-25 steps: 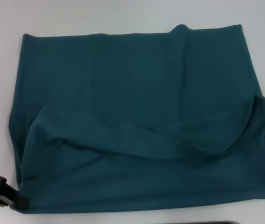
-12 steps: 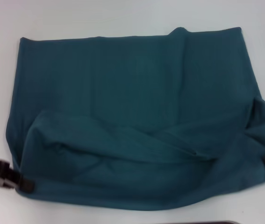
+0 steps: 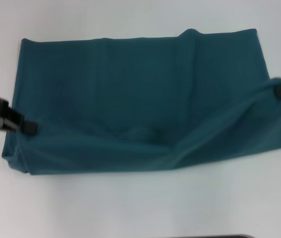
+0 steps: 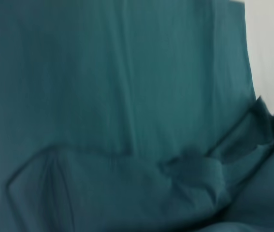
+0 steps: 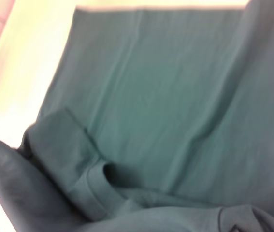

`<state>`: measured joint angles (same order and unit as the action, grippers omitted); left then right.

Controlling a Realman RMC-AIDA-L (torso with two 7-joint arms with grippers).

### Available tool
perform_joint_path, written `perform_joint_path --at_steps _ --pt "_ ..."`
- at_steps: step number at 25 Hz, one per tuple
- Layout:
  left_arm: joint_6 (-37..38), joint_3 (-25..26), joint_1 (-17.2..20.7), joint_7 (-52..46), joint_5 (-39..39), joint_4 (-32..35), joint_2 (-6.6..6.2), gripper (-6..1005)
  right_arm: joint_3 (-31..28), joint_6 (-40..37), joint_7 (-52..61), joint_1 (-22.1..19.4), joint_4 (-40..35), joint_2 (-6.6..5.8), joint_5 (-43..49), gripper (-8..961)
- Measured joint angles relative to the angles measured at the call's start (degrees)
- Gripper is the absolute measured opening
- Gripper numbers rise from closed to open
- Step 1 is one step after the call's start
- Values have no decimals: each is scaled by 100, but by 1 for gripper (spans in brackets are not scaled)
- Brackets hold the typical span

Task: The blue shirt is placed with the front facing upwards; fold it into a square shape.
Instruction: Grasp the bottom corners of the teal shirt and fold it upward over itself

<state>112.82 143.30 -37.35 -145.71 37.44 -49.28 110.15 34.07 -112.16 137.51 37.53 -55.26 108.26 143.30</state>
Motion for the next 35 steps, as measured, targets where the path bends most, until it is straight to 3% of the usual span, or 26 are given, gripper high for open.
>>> perform_joint_path --at_steps 5,12,21,26,35 --pt "-287 25 -262 -272 2 14 -75 13 -231 131 55 51 15 -149 -12 51" --pt "-982 16 -441 -701 4 -11 -76 13 -497 468 109 -10 15 -202 -17 51" --pt "-2086 27 -663 -910 5 -10 94 13 -460 1625 244 51 208 49 -21 51" --pt "-2442 -18 -775 -1010 2 53 103 12 -435 2005 325 88 246 80 -19 51" --pt "-3308 -369 -1006 -1148 -189 587 104 12 313 3228 679 302 507 305 23 53"
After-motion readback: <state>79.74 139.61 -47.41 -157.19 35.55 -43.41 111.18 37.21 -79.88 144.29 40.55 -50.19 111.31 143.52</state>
